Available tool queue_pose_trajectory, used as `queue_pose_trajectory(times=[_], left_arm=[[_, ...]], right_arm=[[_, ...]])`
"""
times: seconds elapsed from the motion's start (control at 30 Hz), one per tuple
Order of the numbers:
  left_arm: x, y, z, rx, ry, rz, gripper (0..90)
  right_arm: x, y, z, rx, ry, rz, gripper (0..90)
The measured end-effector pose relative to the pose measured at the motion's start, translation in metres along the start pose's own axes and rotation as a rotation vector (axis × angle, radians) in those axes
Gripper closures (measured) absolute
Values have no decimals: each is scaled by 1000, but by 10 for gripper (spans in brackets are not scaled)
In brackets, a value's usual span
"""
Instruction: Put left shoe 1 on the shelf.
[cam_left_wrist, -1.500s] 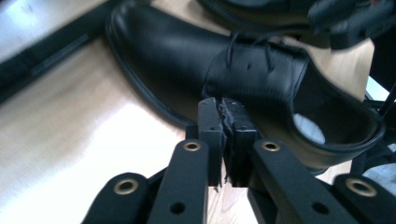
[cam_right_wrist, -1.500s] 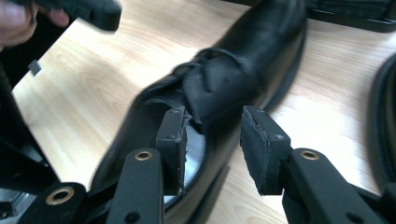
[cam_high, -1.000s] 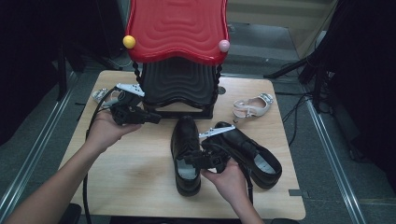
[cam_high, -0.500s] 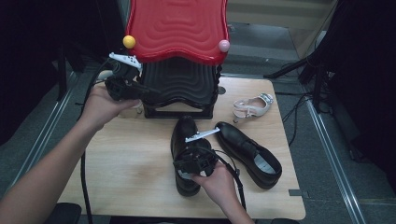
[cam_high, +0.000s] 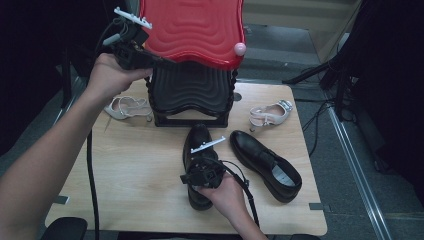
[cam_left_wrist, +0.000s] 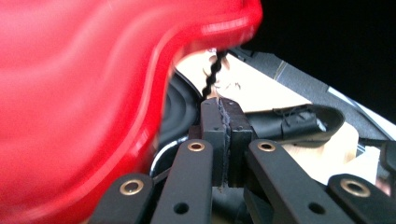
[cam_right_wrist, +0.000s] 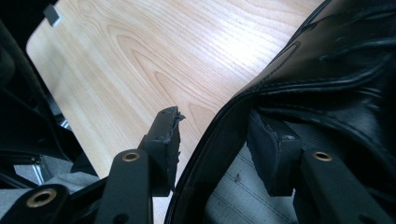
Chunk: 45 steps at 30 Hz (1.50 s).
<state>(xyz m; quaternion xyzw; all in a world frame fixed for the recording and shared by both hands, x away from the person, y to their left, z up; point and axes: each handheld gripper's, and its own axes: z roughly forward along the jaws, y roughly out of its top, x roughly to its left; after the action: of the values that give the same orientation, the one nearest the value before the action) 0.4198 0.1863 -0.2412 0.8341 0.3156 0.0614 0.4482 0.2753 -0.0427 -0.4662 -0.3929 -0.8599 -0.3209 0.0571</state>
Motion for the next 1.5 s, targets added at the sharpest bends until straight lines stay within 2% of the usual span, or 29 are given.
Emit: queue_pose_trajectory(times=[0.13,0.23,0.33,0.53,0.6,0.7,0.9,1.17,1.4,1.5], left_arm=[[9,14,0,-1,19,-16,900],[15,19,1,-5,38,-29,900],[19,20,6,-9,43,-45,900],[21,22,11,-19,67,-50,900],[21,24,12,-15,75,-50,900],[24,25,14,5,110,-46,900],[23,25,16,9,117,-48,900],[23,25,16,13,122,-49,900],[23,25,16,20,130,-48,900],[23,25,16,21,131,-49,900]], right_arm=[[1,3,6,18,5,22,545],[3,4,10,19,-16,25,556],[5,3,12,31,-43,22,559],[8,1,22,56,-85,22,591],[7,2,22,63,-85,29,604],[6,2,22,63,-77,32,624],[0,4,19,72,-46,62,688],[-8,2,8,91,-57,39,861],[-20,0,-19,22,-20,44,870],[-27,0,-29,-8,43,61,871]])
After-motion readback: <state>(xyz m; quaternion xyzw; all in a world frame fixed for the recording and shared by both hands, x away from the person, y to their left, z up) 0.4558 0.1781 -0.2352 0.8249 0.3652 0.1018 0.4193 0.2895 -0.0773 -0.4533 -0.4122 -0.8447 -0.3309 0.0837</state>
